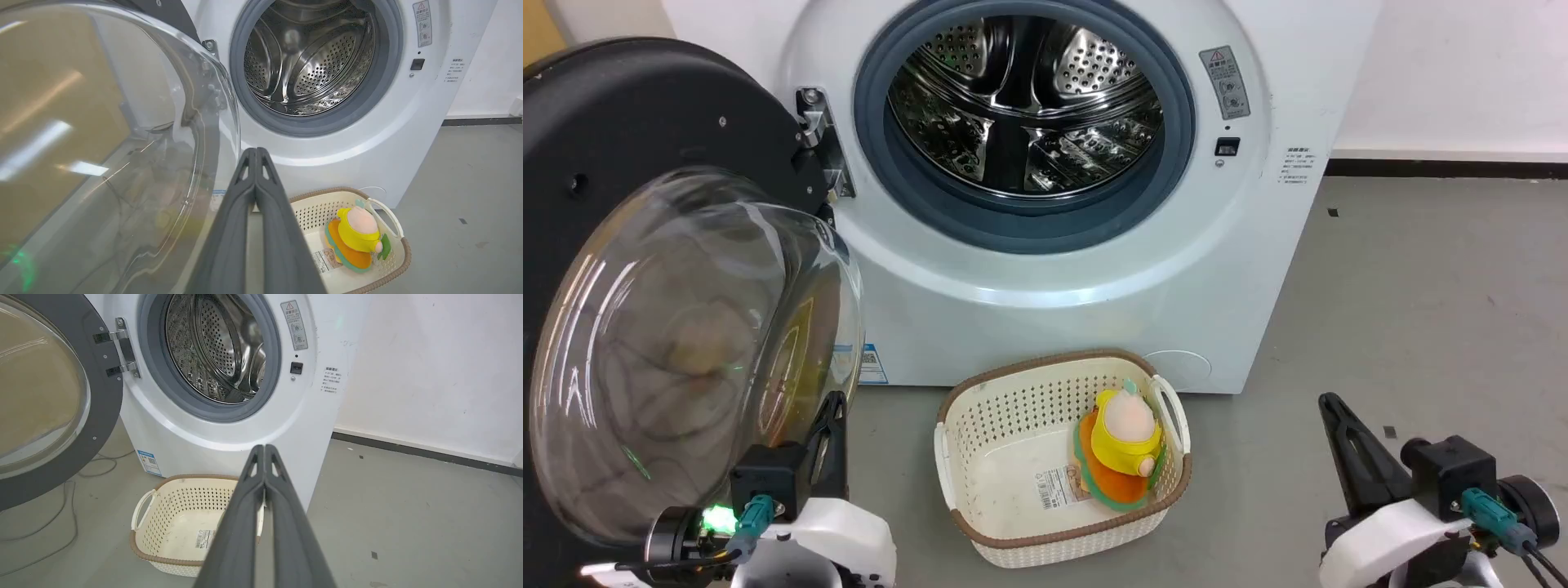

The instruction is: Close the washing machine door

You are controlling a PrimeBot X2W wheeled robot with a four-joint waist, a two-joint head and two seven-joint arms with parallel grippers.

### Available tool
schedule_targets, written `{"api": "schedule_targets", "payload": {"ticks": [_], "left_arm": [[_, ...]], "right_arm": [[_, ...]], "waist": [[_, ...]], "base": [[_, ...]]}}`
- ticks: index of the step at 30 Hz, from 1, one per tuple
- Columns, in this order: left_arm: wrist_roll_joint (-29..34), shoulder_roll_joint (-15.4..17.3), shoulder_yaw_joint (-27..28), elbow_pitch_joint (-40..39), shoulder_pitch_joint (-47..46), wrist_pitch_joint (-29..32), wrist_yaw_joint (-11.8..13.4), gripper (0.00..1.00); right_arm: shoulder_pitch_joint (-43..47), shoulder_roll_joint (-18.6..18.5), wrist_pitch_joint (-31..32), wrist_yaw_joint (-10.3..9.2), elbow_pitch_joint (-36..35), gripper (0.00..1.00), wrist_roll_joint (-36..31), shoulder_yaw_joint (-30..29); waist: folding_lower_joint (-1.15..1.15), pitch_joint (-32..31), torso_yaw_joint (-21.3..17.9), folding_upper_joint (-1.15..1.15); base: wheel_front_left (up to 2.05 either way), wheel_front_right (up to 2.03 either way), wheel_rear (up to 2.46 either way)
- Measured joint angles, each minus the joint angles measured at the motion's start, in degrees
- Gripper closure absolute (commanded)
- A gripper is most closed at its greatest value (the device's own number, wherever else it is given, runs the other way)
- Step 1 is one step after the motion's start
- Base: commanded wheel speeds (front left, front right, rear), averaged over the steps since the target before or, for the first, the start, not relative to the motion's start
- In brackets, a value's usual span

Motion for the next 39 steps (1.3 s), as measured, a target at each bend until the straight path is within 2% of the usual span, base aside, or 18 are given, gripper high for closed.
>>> {"api": "schedule_targets", "payload": {"ticks": [39], "left_arm": [[0.0, 0.0, 0.0, 0.0, 0.0, 0.0, 0.0, 1.0]], "right_arm": [[0.0, 0.0, 0.0, 0.0, 0.0, 1.0, 0.0, 0.0]], "waist": [[0.0, 0.0, 0.0, 0.0]], "base": [[0.0, 0.0, 0.0]]}}
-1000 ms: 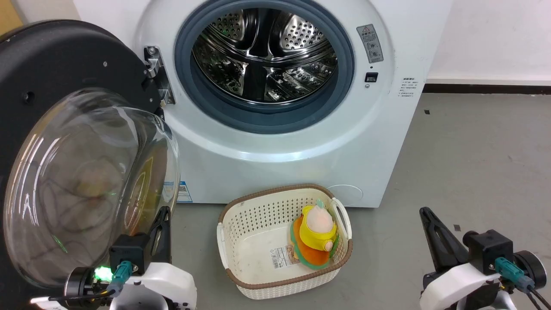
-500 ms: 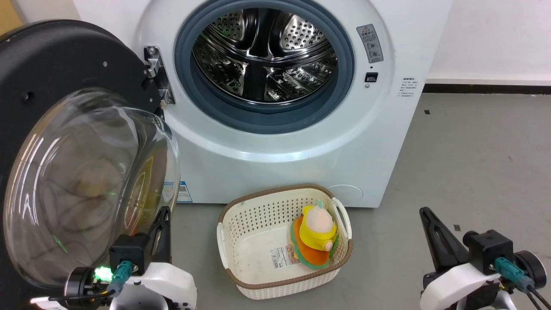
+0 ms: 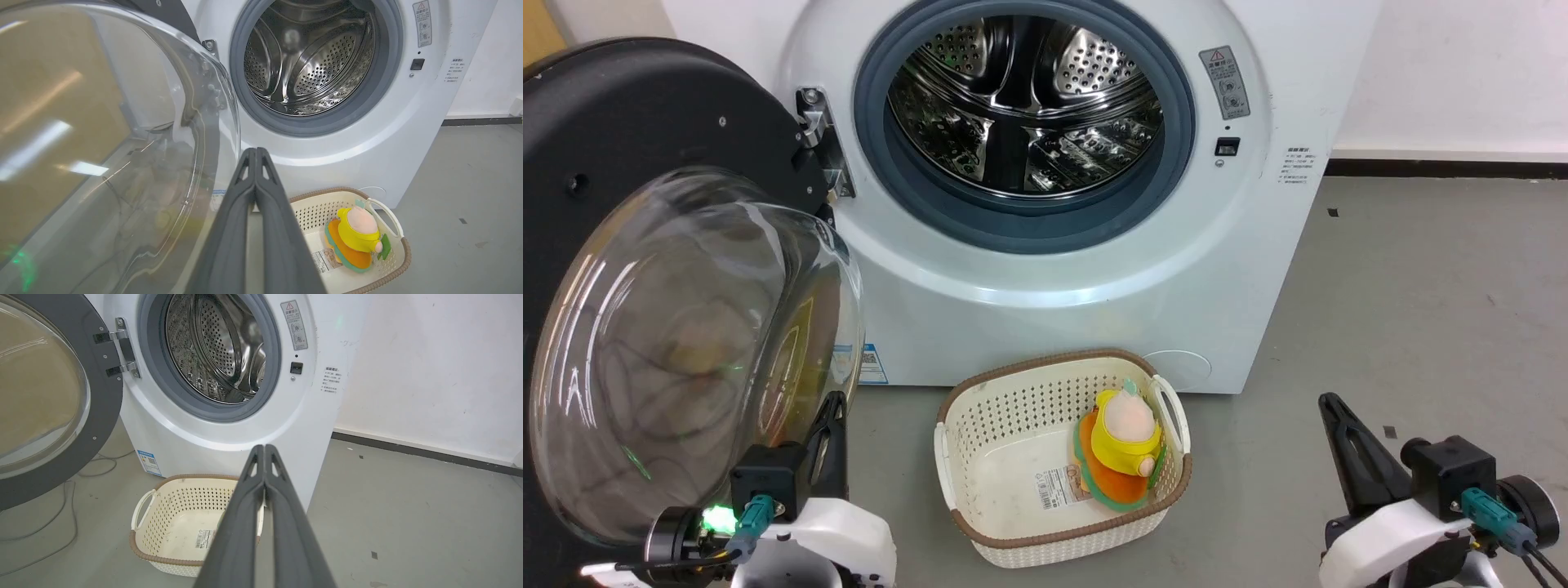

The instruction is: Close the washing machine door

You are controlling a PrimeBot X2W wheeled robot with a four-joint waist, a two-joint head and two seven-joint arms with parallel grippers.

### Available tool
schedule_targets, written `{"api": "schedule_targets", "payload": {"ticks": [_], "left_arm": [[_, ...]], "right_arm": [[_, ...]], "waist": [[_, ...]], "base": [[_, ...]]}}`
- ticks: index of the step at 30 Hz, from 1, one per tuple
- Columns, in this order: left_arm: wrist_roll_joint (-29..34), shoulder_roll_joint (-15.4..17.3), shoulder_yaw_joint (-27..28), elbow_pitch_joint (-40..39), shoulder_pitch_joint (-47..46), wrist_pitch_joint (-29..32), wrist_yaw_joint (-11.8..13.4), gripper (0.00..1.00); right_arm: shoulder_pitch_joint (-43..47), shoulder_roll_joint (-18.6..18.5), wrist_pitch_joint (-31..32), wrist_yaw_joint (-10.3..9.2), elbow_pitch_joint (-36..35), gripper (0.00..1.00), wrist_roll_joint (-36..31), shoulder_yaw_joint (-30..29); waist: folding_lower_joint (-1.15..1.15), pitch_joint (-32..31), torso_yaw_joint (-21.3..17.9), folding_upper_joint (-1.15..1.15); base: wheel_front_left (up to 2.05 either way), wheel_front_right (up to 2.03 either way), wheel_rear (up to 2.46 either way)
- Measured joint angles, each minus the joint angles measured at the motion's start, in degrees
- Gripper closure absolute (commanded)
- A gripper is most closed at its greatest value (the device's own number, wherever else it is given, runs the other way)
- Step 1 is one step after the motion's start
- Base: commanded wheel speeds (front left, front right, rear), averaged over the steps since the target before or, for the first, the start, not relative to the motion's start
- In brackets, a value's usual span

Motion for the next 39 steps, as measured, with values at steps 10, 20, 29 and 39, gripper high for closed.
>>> {"api": "schedule_targets", "payload": {"ticks": [10, 20, 29, 39], "left_arm": [[0.0, 0.0, -0.1, 0.1, 0.0, 0.0, 0.1, 0.0], [-0.1, 0.0, -0.9, 0.3, 0.0, -1.1, 1.4, 0.0], [-0.2, 0.0, -1.4, 0.2, -0.1, -2.1, 2.2, 1.0], [-0.4, 0.5, -1.5, -2.6, -2.2, -3.3, 2.6, 1.0]], "right_arm": [[0.0, 0.0, 0.0, 0.0, 0.1, 0.0, 0.1, -0.1], [0.0, 0.0, -1.0, 0.0, 0.1, 0.0, 1.3, -1.0], [0.0, 0.0, -2.2, 0.0, 0.1, 0.0, 2.6, -2.0], [0.0, 0.0, -3.2, 0.0, 0.1, 0.0, 4.3, -3.0]], "waist": [[0.0, 0.0, 0.0, 0.0], [0.0, 0.2, 0.0, 0.0], [0.0, 0.4, 0.4, 0.0], [0.0, 0.8, 2.0, 0.0]], "base": [[0.0, 0.0, 0.0], [0.0, 0.0, 0.0], [0.0, 0.0, 0.0], [0.0, 0.0, 0.0]]}}
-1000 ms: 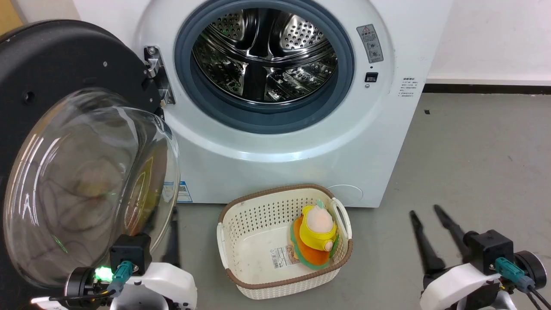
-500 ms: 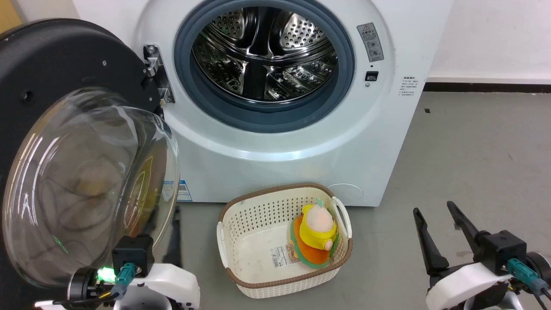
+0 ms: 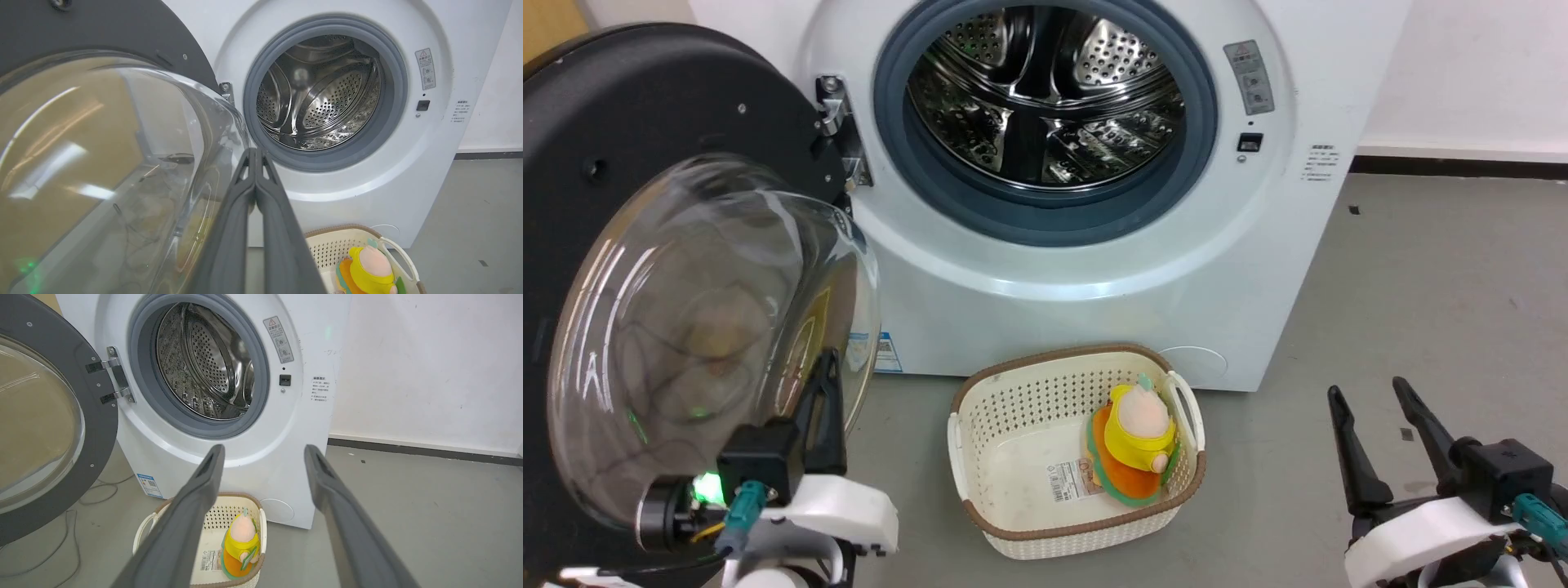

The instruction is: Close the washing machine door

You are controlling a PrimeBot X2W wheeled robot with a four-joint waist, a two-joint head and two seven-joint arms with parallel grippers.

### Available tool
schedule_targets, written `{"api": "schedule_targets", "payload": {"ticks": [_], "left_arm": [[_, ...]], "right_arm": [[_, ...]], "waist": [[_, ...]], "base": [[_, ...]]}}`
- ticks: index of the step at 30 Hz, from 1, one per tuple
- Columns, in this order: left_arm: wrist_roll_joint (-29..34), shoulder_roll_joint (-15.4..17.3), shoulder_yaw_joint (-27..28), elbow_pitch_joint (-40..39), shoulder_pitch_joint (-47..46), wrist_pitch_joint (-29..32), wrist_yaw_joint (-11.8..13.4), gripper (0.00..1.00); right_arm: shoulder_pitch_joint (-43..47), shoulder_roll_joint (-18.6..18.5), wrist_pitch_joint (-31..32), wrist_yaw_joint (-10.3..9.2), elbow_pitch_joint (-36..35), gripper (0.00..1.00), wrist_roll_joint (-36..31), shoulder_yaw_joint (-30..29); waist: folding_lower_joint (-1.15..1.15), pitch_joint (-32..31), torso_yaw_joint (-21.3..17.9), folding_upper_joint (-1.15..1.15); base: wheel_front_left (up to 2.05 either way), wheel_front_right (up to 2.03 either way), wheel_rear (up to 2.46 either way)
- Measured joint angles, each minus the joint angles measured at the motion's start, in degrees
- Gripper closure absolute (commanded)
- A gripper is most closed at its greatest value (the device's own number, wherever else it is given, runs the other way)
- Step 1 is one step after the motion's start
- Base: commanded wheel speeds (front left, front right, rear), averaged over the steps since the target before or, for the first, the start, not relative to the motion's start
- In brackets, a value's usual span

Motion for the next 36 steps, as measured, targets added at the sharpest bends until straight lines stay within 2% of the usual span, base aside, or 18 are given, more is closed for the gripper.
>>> {"api": "schedule_targets", "payload": {"ticks": [11, 20, 26, 36], "left_arm": [[-0.7, 1.5, 1.5, -4.9, -5.4, -1.3, -0.7, 1.0], [-3.6, 1.8, 5.2, -7.4, -10.8, -2.4, -3.1, 1.0], [-5.8, 2.0, 8.3, -8.6, -15.2, -3.1, -5.0, 1.0], [-10.9, 3.6, 15.9, -7.5, -20.3, -4.4, -6.1, 1.0]], "right_arm": [[0.0, 0.0, -1.2, -0.01, 0.1, 0.0, 1.4, -1.2], [0.0, 0.0, -2.4, -0.01, 0.1, 0.0, 2.9, -2.4], [0.0, 0.0, -3.0, -0.01, 0.1, 0.0, 3.7, -3.1], [0.0, 0.0, -4.3, -0.01, 0.2, 0.0, 5.1, -3.6]], "waist": [[0.0, 0.7, 3.2, 0.0], [0.0, 1.4, 6.9, 0.0], [0.0, 1.7, 9.8, 0.0], [0.0, 2.3, 14.1, 0.0]], "base": [[0.0, 0.0, 0.0], [0.0, 0.0, 0.0], [0.0, 0.0, 0.0], [0.0, 0.0, 0.0]]}}
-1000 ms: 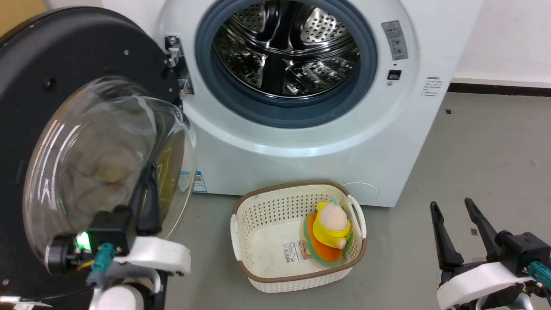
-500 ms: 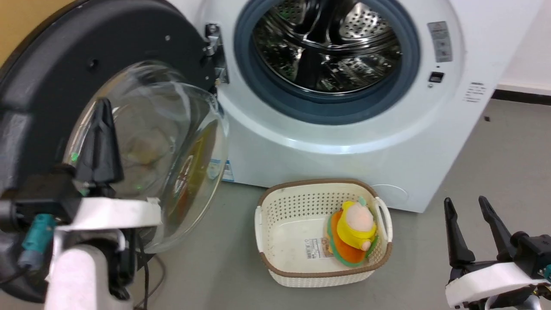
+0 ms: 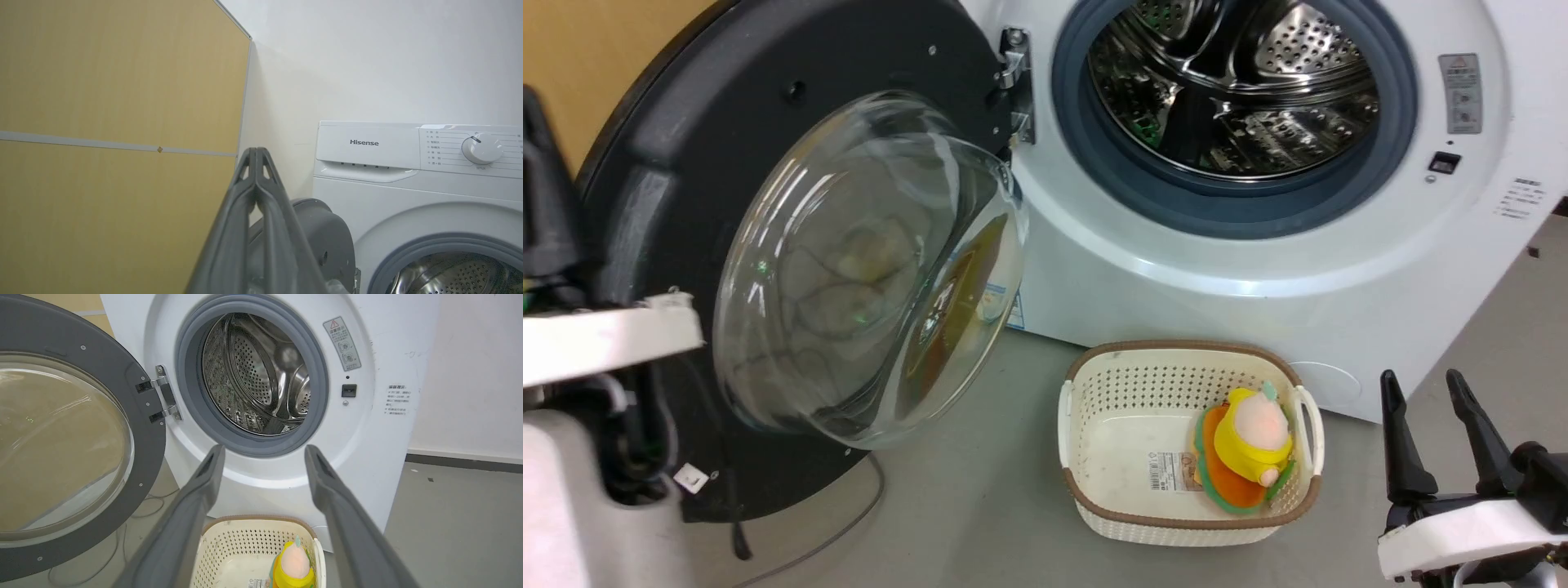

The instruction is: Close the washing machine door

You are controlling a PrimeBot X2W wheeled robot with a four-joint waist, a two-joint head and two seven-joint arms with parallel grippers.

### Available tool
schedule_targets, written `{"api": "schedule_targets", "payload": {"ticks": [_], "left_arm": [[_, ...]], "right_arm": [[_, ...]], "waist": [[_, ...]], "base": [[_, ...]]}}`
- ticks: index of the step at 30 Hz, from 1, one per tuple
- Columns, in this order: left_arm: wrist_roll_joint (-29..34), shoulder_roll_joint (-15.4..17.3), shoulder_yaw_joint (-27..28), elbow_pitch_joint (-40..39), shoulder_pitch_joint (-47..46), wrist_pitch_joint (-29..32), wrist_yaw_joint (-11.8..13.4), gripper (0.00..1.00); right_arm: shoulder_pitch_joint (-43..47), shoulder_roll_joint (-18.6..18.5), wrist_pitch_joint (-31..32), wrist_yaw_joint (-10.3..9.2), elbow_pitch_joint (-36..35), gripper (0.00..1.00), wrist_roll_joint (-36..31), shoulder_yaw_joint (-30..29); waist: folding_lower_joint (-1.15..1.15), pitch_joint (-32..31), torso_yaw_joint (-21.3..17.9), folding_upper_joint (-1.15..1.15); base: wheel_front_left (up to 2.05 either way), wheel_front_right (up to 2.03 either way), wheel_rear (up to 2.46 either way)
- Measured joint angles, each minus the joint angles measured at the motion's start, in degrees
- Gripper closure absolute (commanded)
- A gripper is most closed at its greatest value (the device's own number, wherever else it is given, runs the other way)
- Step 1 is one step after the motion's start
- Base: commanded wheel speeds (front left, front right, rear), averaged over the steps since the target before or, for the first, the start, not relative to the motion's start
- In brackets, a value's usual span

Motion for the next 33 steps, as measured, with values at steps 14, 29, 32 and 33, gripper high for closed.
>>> {"api": "schedule_targets", "payload": {"ticks": [14, 29, 32, 33], "left_arm": [[-16.9, 4.3, 13.0, 11.8, -2.6, 4.8, -1.0, 1.0], [-38.9, 4.5, 20.9, 26.8, -2.4, 22.9, -2.0, 1.0], [-42.2, 4.0, 20.6, 28.5, -1.7, 25.7, -2.2, 1.0], [-42.9, 3.7, 20.1, 28.6, -1.3, 26.6, -2.3, 1.0]], "right_arm": [[-0.1, 0.0, -1.9, 0.0, 0.7, 0.0, 2.6, -1.9], [-0.2, 0.0, -3.7, 0.0, 0.9, 0.0, 4.5, -3.8], [-0.2, 0.0, -4.0, 0.0, 0.9, 0.0, 4.7, -4.3], [-0.2, 0.0, -4.1, 0.0, 0.9, 0.0, 4.8, -4.4]], "waist": [[0.0, 1.3, 4.1, 0.0], [0.0, 2.4, 7.6, 0.0], [0.0, 2.9, 8.1, 0.0], [0.0, 3.0, 8.2, 0.0]], "base": [[0.0, 0.0, 0.0], [0.0, 0.0, 0.0], [0.0, 0.0, 0.0], [0.0, 0.0, 0.0]]}}
